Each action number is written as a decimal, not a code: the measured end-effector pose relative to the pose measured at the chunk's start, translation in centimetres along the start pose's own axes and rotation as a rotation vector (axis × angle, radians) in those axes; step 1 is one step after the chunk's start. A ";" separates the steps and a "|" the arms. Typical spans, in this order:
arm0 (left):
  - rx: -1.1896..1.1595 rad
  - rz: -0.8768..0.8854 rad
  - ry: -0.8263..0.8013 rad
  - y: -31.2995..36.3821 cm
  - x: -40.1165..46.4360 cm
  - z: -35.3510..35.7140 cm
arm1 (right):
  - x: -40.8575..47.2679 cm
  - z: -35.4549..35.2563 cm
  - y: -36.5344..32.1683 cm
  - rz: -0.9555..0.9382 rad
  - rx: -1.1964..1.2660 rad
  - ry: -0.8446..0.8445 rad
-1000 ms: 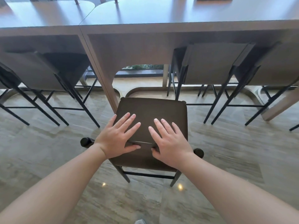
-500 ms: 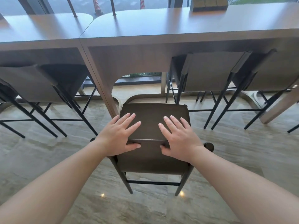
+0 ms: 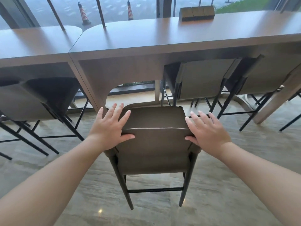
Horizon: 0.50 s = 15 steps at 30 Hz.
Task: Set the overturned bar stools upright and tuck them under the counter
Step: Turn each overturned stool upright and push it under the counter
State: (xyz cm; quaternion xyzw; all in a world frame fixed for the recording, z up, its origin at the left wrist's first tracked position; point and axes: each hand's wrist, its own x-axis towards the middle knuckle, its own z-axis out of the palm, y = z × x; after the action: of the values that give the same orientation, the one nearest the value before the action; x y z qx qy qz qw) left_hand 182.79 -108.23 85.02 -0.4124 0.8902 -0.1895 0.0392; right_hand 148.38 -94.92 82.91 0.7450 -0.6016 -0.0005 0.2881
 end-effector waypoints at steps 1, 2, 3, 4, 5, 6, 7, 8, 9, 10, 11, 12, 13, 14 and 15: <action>0.007 -0.008 0.008 -0.2 0.3 0.0 | 0.0 0.2 0.3 0.014 -0.010 0.004; 0.014 -0.010 0.018 -0.4 0.6 0.0 | 0.2 0.4 0.4 0.028 -0.017 0.002; 0.016 -0.011 0.032 -0.5 0.7 0.0 | 0.5 0.5 0.3 0.042 -0.022 -0.007; 0.012 -0.018 0.052 -0.6 0.8 0.2 | 0.8 0.7 0.2 0.055 -0.024 -0.015; 0.002 -0.033 0.074 -0.7 0.8 0.4 | 1.2 0.9 0.1 0.066 -0.021 -0.021; -0.010 -0.052 0.095 -1.0 0.8 0.6 | 1.5 1.1 0.3 0.072 -0.016 -0.026; -0.021 -0.069 0.114 -1.2 0.7 0.8 | 1.8 1.3 0.5 0.070 -0.012 -0.030; -0.028 -0.079 0.133 -1.5 0.6 1.0 | 2.2 1.6 0.8 0.062 -0.008 -0.031; -0.030 -0.080 0.147 -1.8 0.6 1.2 | 2.6 1.9 1.1 0.059 0.002 -0.033; -0.030 -0.071 0.161 -2.1 0.8 1.3 | 3.0 2.1 1.2 0.063 0.017 -0.036; -0.029 -0.055 0.174 -2.3 1.0 1.4 | 3.3 2.4 1.3 0.069 0.034 -0.039; -0.030 -0.038 0.187 -2.6 1.3 1.4 | 3.6 2.6 1.4 0.072 0.049 -0.037; -0.035 -0.026 0.194 -2.9 1.7 1.6 | 4.0 2.8 1.5 0.072 0.058 -0.028; -0.041 -0.017 0.196 -3.2 2.1 1.7 | 4.3 3.1 1.6 0.068 0.063 -0.008; -0.046 -0.014 0.195 -3.5 2.5 1.9 | 4.7 3.2 1.8 0.064 0.069 0.017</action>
State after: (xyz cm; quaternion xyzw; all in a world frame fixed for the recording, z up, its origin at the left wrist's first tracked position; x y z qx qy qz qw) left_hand 184.04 -112.70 84.80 -0.3988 0.8911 -0.2087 -0.0584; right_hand 146.90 -100.73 82.63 0.7349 -0.6223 0.0360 0.2672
